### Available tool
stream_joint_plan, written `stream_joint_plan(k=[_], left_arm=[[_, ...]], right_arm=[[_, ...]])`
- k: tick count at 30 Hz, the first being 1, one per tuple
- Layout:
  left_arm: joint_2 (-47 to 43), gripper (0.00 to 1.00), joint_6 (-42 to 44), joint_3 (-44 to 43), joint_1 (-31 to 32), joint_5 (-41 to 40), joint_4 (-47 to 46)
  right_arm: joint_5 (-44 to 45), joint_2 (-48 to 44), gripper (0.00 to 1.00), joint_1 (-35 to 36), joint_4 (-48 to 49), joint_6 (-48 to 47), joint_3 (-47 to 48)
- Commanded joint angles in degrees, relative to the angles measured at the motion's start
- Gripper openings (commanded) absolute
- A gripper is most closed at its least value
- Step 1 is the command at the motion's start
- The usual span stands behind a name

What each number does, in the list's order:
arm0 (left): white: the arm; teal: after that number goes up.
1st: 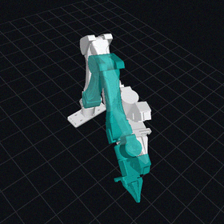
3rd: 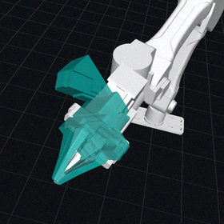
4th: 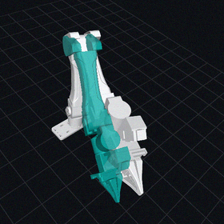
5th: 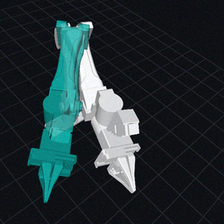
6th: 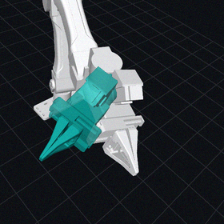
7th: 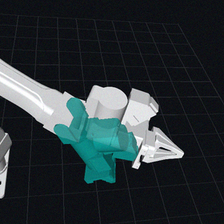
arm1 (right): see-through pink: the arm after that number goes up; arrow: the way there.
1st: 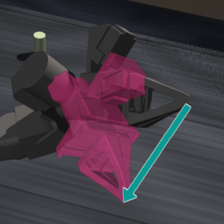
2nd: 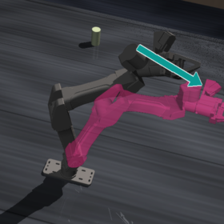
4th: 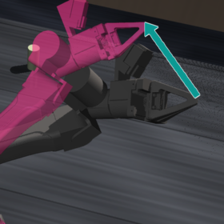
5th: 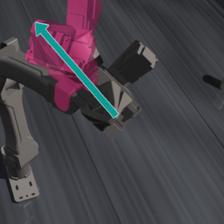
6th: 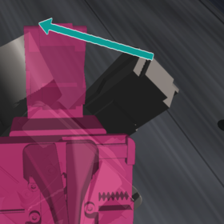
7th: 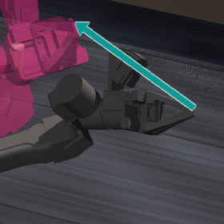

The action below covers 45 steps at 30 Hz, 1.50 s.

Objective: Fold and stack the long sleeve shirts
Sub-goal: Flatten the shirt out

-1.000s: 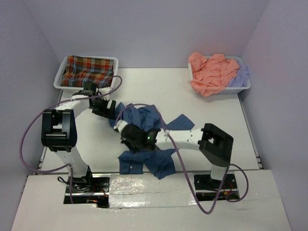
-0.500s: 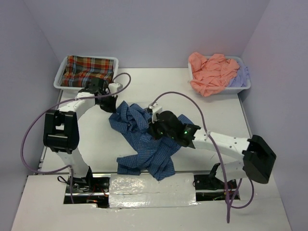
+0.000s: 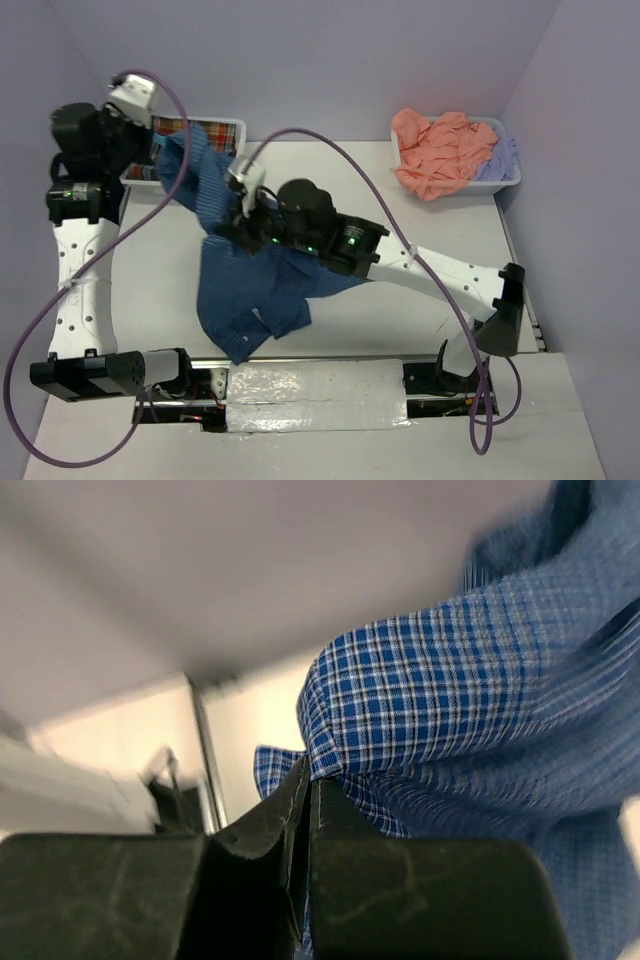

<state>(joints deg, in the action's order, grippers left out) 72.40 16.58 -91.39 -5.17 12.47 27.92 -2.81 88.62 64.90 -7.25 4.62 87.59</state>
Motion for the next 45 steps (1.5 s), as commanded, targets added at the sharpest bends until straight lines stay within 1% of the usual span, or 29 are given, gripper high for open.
stream_joint_plan(k=[1, 4, 7, 9, 10, 11, 12, 13, 15, 16, 19, 21, 23, 24, 25, 26, 27, 28, 30, 31, 34, 36, 38, 39, 40, 41, 42, 43, 45], left_arm=[[3.3, 0.00, 0.2, -7.4, -5.9, -1.7, 2.8], [6.2, 0.00, -2.1, -14.3, -7.6, -3.9, -0.6], [9.8, 0.00, -7.7, -21.3, -7.0, -0.6, -6.9], [14.5, 0.00, -10.2, -29.1, -4.1, 1.6, -7.4], [16.2, 0.00, -9.6, -30.9, 2.1, -1.2, -6.3], [17.5, 0.00, -6.9, -32.2, 6.0, -3.0, -5.8], [19.7, 0.00, -5.0, -32.1, 10.1, -4.3, -5.6], [20.8, 0.00, -2.2, -31.1, 17.4, -6.0, -6.0], [24.6, 0.00, -0.2, -27.7, 23.7, -6.9, -6.2], [26.4, 0.00, 0.5, -26.9, 29.1, -7.5, -6.1], [35.2, 0.00, 3.1, -26.0, 37.2, -9.6, -5.3], [43.0, 0.15, 3.8, -29.8, 40.0, -8.6, -2.5], [49.7, 0.49, 5.3, -35.7, 43.0, -9.4, 2.4], [50.9, 0.73, 5.1, -37.1, 43.7, -10.3, 3.4], [51.4, 0.94, 4.5, -37.7, 44.3, -10.7, 4.0], [51.2, 0.99, 4.1, -37.8, 44.3, -10.5, 4.5], [49.1, 0.99, 3.9, -36.4, 44.2, -9.5, 4.9], [47.3, 0.99, 3.8, -35.2, 44.3, -9.8, 4.9], [41.1, 0.99, 4.2, -31.1, 44.2, -11.1, 5.4], [38.6, 0.99, 4.9, -29.8, 44.0, -11.7, 6.0], [28.1, 0.99, 6.1, -23.1, 42.1, -12.2, 9.8], [19.1, 0.99, 8.3, -14.9, 38.1, -10.7, 12.8], [9.3, 0.98, 12.1, -3.3, 34.5, -9.9, 14.6], [5.9, 0.90, 17.9, 1.8, 30.8, -10.8, 15.3], [-0.5, 0.78, 22.0, 11.9, 28.9, -11.7, 15.4], [-3.2, 0.66, 25.7, 16.6, 24.5, -12.2, 15.8], [-4.9, 0.64, 32.1, 20.9, 21.9, -16.1, 17.1], [-6.8, 0.62, 34.9, 28.3, 17.5, -17.5, 17.6], [-7.8, 0.63, 41.3, 38.5, 13.7, -18.9, 17.5]], right_arm=[[-6.0, 5.2, 0.00, 2.9, -2.8, -6.4, 17.6], [-9.8, 10.8, 0.00, 5.7, -4.9, -6.7, 27.7], [-9.7, 7.2, 0.00, 5.7, -2.6, -4.6, 25.5], [-6.4, 2.6, 0.00, 4.8, 1.8, -0.9, 15.0], [-4.7, -2.8, 0.00, 4.3, 3.3, 0.3, 10.9], [-1.8, -5.7, 0.00, 1.9, 4.2, 3.7, 2.3], [-1.1, -8.3, 0.00, 0.4, 5.9, 6.2, -2.3], [-0.7, -13.6, 0.00, -1.8, 6.6, 8.8, -11.2], [-0.7, -21.5, 0.00, -8.0, 8.9, 17.5, -20.3], [-0.2, -23.7, 0.00, -9.9, 9.4, 19.8, -28.9], [3.8, -31.3, 0.00, -14.9, 8.7, 26.3, -42.1], [7.3, -34.8, 0.00, -17.0, 5.9, 30.9, -46.7], [9.0, -36.5, 0.00, -20.9, 1.6, 34.7, -51.1], [9.8, -38.1, 0.00, -22.2, 0.2, 36.0, -52.2], [10.8, -38.8, 0.04, -24.7, -1.2, 36.6, -53.8], [11.2, -39.5, 0.13, -26.3, -2.2, 36.9, -54.5], [11.5, -40.4, 0.26, -27.5, -4.0, 36.9, -55.1], [12.0, -40.8, 0.57, -29.1, -5.0, 36.8, -55.8], [11.7, -41.1, 0.82, -33.8, -7.1, 36.0, -56.0], [11.5, -41.1, 0.89, -35.4, -7.7, 35.4, -55.8], [14.7, -40.2, 0.91, -36.9, -11.0, 32.6, -53.9], [16.0, -39.3, 0.90, -36.9, -13.3, 31.4, -53.1], [12.3, -38.4, 0.89, -36.0, -12.4, 31.2, -53.3], [11.1, -37.7, 0.89, -35.2, -11.9, 31.6, -54.0], [10.2, -37.1, 0.89, -34.6, -11.0, 32.3, -54.3], [10.5, -35.5, 0.89, -32.8, -10.9, 32.9, -54.4], [11.1, -34.6, 0.89, -32.0, -10.7, 33.5, -54.5], [11.8, -32.9, 0.89, -31.2, -9.6, 34.7, -54.5], [11.4, -31.3, 0.89, -29.4, -7.3, 35.6, -54.8]])
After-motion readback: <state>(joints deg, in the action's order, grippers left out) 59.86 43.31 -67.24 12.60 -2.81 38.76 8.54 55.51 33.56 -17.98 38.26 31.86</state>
